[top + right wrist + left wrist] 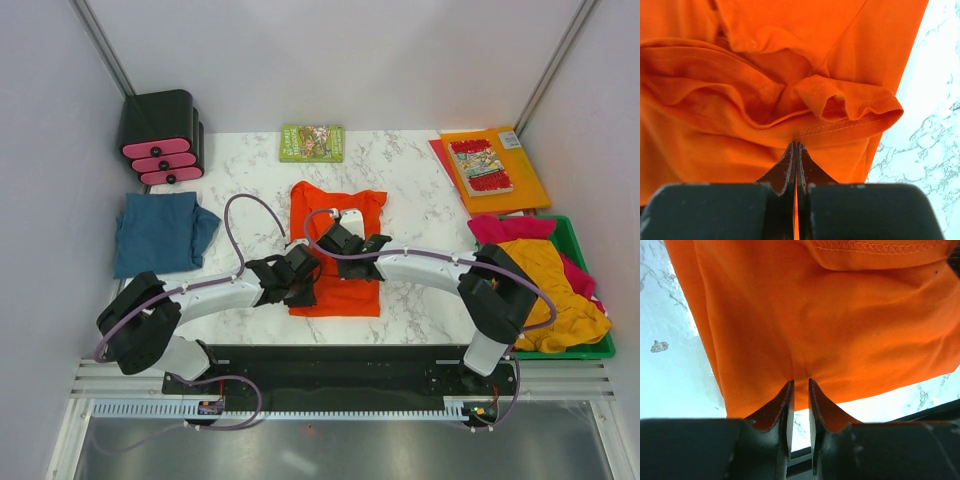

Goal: Fold and stack the t-shirts
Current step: Fold the folded rectangular tshirt in 1/3 of the way

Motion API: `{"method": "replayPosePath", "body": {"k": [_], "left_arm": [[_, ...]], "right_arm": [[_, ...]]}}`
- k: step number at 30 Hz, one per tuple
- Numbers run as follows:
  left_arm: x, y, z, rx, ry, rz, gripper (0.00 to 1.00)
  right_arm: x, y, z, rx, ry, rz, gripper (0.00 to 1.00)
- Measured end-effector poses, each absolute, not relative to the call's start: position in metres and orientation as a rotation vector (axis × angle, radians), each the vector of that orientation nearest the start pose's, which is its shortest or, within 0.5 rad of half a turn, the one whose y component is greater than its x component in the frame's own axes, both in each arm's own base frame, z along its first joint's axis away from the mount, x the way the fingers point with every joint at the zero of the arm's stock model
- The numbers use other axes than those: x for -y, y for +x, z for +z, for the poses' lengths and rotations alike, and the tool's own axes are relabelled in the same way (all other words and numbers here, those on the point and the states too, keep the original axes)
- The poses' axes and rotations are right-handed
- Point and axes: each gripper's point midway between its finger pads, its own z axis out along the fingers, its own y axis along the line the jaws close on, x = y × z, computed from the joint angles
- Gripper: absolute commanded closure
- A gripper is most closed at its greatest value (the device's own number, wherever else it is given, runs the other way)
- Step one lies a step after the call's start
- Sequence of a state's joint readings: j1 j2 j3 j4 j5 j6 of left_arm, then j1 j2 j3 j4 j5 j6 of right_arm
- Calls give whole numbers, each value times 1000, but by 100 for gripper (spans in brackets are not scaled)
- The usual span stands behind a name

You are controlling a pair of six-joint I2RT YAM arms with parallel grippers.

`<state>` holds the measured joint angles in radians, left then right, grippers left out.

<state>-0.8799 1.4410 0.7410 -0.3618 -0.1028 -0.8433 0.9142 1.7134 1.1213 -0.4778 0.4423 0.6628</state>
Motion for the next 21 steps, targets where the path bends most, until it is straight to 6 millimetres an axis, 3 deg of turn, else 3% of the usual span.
{"method": "replayPosePath", "body": {"k": [10, 21], "left_arm": [[247, 185, 28, -2704, 19, -443, 76], [244, 178, 20, -2721, 26, -434, 77]], "right_arm": [[-260, 293, 28, -2541, -141, -33, 100], [-261, 371, 51, -2470, -9, -1, 100]]}}
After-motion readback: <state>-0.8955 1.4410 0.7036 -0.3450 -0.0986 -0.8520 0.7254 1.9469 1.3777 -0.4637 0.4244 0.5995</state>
